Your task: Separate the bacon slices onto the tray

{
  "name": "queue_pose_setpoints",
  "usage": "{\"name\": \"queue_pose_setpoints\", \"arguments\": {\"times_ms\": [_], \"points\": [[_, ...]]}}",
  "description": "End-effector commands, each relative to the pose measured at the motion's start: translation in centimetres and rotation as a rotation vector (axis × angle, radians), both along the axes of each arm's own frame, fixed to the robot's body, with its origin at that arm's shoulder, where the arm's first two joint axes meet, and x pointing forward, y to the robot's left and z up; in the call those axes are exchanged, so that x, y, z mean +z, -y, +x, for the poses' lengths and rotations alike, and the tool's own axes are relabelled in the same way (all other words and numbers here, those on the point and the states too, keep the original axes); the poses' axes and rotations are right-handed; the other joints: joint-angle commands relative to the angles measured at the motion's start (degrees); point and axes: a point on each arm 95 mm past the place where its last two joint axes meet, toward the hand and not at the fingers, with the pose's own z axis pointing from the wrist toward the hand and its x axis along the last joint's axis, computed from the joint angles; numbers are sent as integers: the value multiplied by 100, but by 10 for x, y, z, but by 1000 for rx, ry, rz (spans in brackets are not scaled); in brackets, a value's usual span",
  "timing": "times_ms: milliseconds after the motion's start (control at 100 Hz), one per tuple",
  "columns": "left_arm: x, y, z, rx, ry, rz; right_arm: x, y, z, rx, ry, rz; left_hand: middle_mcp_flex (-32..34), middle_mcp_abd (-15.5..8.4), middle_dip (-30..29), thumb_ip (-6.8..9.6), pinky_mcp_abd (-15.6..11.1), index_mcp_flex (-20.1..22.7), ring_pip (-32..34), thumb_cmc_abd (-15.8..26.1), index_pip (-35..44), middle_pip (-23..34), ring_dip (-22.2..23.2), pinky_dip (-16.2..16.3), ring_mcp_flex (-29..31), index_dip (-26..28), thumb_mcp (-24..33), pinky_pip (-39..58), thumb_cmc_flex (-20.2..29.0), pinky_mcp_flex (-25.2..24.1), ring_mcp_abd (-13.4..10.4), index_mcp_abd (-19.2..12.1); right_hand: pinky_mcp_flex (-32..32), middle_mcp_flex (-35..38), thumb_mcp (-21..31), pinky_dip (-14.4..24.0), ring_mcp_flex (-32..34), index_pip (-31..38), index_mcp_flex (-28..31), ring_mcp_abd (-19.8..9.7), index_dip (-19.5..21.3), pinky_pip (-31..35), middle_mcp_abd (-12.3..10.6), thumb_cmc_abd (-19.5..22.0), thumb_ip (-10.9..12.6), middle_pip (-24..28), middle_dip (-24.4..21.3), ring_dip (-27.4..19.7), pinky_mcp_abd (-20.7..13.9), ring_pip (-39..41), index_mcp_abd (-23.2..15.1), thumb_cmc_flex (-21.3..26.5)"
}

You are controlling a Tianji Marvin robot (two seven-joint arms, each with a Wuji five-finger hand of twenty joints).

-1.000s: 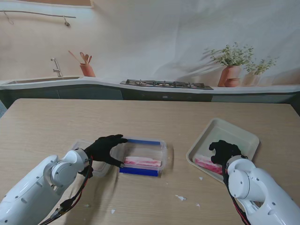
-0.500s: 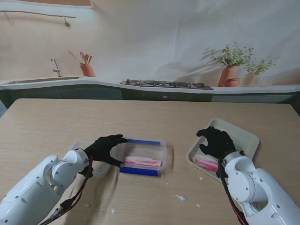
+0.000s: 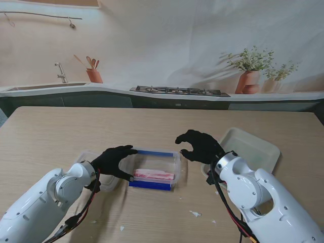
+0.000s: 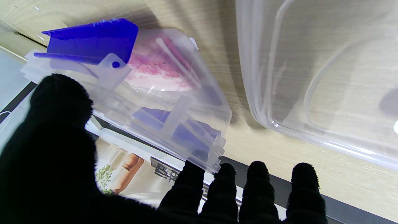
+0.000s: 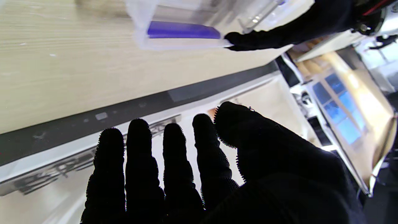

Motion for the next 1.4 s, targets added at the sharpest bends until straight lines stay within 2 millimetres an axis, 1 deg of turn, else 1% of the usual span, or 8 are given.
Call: {"name": "queue_pose_setpoints", "arguments": {"times_ms": [0, 240, 400, 530, 660, 820, 1040, 1390], "points": [[-16, 2, -11, -9, -47, 19, 2, -15, 1, 25, -15, 31, 51, -264, -11, 111, -85, -164, -99, 38, -113, 112, -41, 2, -238, -54, 637, -30, 689, -19, -70, -16, 18, 76, -64, 94, 145, 19, 74, 116, -12, 200, 36, 196, 223, -94, -12, 111, 56, 94, 9, -39], [-15, 0, -11, -6, -43, 18, -1, -49, 8, 58, -102, 74, 54, -262, -1, 109, -82, -162, -102, 32, -111, 109, -40, -2, -239, -54, 638, -32, 685, -20, -69, -11, 7, 68, -146, 33, 138, -30, 71, 131, 3, 296, 86, 165, 212, -105, 2, 145, 71, 144, 68, -138], [-16, 0, -11, -4, -42, 14, -8, -72, 14, 76, -179, 98, 52, -261, 1, 110, -80, -160, -100, 27, -111, 107, -39, -2, -238, -56, 647, -32, 690, -22, -66, -11, 51, 66, -147, -6, 151, -71, 85, 156, 3, 330, 113, 190, 220, -112, 4, 146, 76, 142, 126, -136], [-16, 0, -12, -6, -43, 14, -17, -85, 22, 79, -238, 73, 52, -271, 1, 109, -86, -163, -103, 29, -113, 103, -40, -1, -241, -57, 649, -29, 687, -20, -74, -10, 20, 107, -141, -57, 140, -85, 132, 171, 11, 319, 131, 236, 228, -91, 16, 150, 68, 144, 170, -92], [-16, -2, -12, -2, -43, 14, -25, -91, 30, 91, -299, 25, 49, -269, 2, 110, -83, -163, -102, 3, -114, 100, -39, -2, -240, -58, 657, -30, 696, -22, -70, -8, -47, 156, -193, -186, 113, -102, 193, 156, 52, 257, 181, 177, 223, 184, 142, 158, 40, 152, 205, -196], [-16, -3, -12, -1, -42, 16, -37, -97, 38, 82, -338, -27, 51, -269, 2, 108, -81, -158, -104, -2, -115, 99, -40, -2, -239, -59, 664, -28, 691, -20, -70, -13, -66, 88, -201, -246, 39, -158, 183, 167, 48, 216, 172, 225, 230, 102, 103, 134, 8, 96, 218, -159], [-17, -2, -13, -2, -46, 16, -51, -105, 44, 59, -383, -44, 48, -271, 3, 108, -82, -156, -103, -3, -112, 98, -40, -4, -240, -58, 673, -29, 690, -22, -70, -11, -74, 51, -201, -279, 6, -209, 166, 159, 49, 217, 183, 293, 242, 67, 85, 133, -29, 93, 229, -83], [-18, -2, -14, 0, -49, 16, -65, -116, 48, 42, -429, -60, 45, -262, 3, 106, -85, -164, -107, -13, -116, 93, -41, -7, -241, -59, 687, -29, 691, -20, -74, -12, -90, -1, -210, -317, -27, -243, 144, 161, 62, 245, 220, 313, 246, 50, 75, 128, -59, 85, 254, -90]]}}
